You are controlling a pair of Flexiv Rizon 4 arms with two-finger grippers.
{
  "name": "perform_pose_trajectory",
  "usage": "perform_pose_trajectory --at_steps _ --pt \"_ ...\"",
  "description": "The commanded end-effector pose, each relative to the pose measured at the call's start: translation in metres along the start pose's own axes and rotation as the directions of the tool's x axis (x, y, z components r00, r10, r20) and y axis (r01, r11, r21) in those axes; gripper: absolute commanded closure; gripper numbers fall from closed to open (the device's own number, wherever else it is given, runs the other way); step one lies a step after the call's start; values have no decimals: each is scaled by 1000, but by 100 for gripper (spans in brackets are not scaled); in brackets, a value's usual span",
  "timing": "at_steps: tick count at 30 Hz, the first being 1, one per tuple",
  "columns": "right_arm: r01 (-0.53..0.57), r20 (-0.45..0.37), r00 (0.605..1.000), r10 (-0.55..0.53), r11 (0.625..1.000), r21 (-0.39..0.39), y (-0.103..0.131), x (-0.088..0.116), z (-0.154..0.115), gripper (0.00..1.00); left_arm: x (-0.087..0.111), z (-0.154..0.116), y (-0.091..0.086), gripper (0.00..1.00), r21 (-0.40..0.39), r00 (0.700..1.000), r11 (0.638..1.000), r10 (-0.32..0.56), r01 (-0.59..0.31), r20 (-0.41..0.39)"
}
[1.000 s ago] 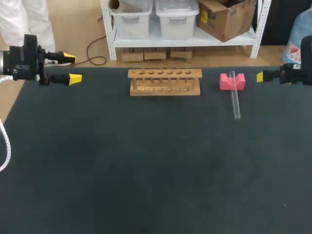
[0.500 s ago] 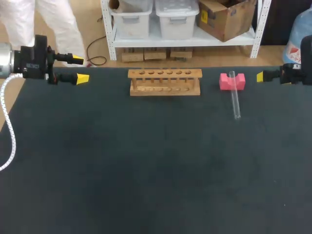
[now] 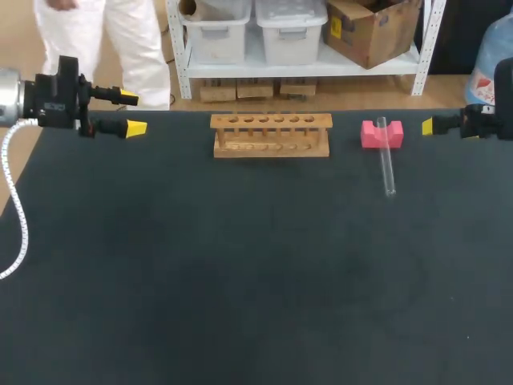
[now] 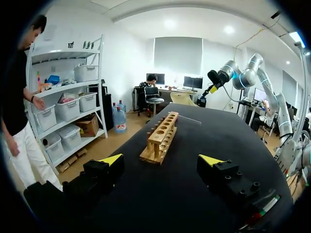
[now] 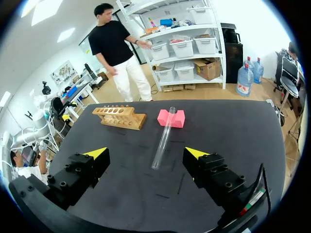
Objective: Grasp the test tube, adjust it, and insert it.
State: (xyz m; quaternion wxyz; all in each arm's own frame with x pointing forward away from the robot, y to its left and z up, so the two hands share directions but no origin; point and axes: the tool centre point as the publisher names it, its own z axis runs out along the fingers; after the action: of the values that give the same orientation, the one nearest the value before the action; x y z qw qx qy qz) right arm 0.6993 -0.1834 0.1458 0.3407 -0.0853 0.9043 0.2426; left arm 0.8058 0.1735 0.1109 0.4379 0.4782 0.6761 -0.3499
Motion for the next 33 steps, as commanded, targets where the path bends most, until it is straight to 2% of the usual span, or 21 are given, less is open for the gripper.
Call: perform_pose_trajectory --at_steps 1,7,9,11,12,21,33 --pt "0 -1 1000 0 1000 7 1 0 -1 0 1 0 0 0 0 1000 1000 2 -2 3" --pt "0 -1 1000 0 1000 7 1 0 -1 0 1 0 0 0 0 1000 1000 2 -2 3" --pt "35 -11 999 -35 999 -5 2 1 3 0 1 0 0 0 0 1000 1000 2 -2 3" --pt "64 -22 998 -63 996 54 4 1 8 0 1 0 0 0 0 1000 1000 2 -2 3" --pt "65 -11 998 -65 997 52 4 0 10 0 1 0 0 0 0 1000 1000 2 -2 3" --pt "82 16 996 -88 966 245 -2 -6 35 0 1 0 0 0 0 1000 1000 2 -2 3" --pt "145 7 987 -161 907 396 -5 -18 84 0 1 0 0 0 0 1000 1000 2 -2 3"
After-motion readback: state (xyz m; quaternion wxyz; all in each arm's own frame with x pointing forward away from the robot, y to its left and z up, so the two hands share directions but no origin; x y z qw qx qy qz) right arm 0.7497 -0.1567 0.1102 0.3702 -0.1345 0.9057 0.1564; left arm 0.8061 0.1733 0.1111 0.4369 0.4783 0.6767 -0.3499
